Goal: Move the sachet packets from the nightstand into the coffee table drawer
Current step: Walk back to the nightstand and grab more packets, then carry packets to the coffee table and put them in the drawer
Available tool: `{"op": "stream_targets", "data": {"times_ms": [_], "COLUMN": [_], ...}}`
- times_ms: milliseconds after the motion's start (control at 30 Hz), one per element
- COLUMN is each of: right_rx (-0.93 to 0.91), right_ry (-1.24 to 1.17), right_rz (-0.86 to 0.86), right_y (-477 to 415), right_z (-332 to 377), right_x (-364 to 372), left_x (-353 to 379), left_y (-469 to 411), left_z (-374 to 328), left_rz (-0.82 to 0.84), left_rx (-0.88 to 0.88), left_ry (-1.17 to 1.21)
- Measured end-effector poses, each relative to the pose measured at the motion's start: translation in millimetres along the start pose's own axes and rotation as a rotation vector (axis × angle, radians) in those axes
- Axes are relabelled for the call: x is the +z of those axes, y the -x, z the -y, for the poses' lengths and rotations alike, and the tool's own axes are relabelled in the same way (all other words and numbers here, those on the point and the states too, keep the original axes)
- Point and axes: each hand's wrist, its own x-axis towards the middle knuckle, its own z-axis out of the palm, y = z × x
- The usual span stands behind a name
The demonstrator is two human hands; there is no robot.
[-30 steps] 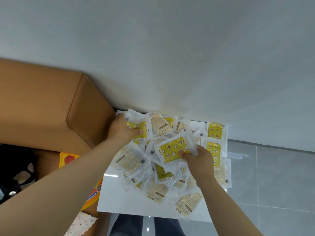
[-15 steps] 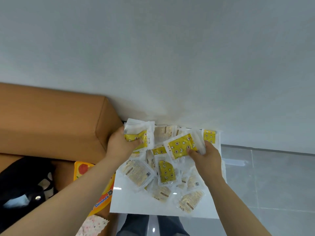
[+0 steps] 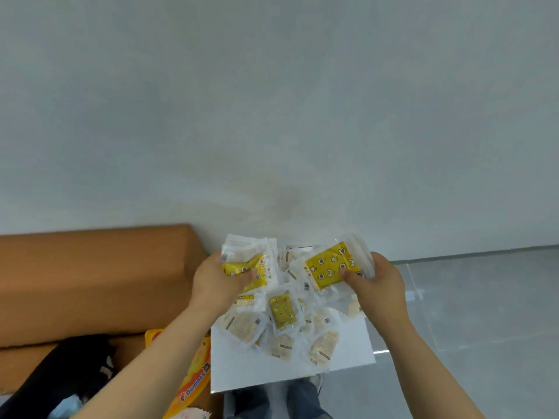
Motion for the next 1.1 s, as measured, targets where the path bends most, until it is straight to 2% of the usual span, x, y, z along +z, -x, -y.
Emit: {"op": "stream_targets", "data": {"times_ms": [233,467,833,1100], "right_rx": [-0.05,-0.084,-0.09,-0.006], "right_ry": [-0.074,-0.175,-0.178,-0.143], "right_rz": [-0.221,-0.48,-0.881,-1.162], "right_y": [47.7,102.6,258.1,353.9], "right_z": [23.7,4.7,-109.8,-190.6], "right_x": [-102.4,-230.0,-450.6,-552.8], "left_x": [20.6,94.0,283.6,402.2], "left_y": [54.1,130.4,342.4,460.9], "left_z": [-96.3,-196.0,-287.9,-325.3], "left_rz": [0.107,0.265,0.655,0.891], "left_rx": [0.179,0.391,0.585,0.715], "left_ry": [0.039,0.092,0.108,0.051]}}
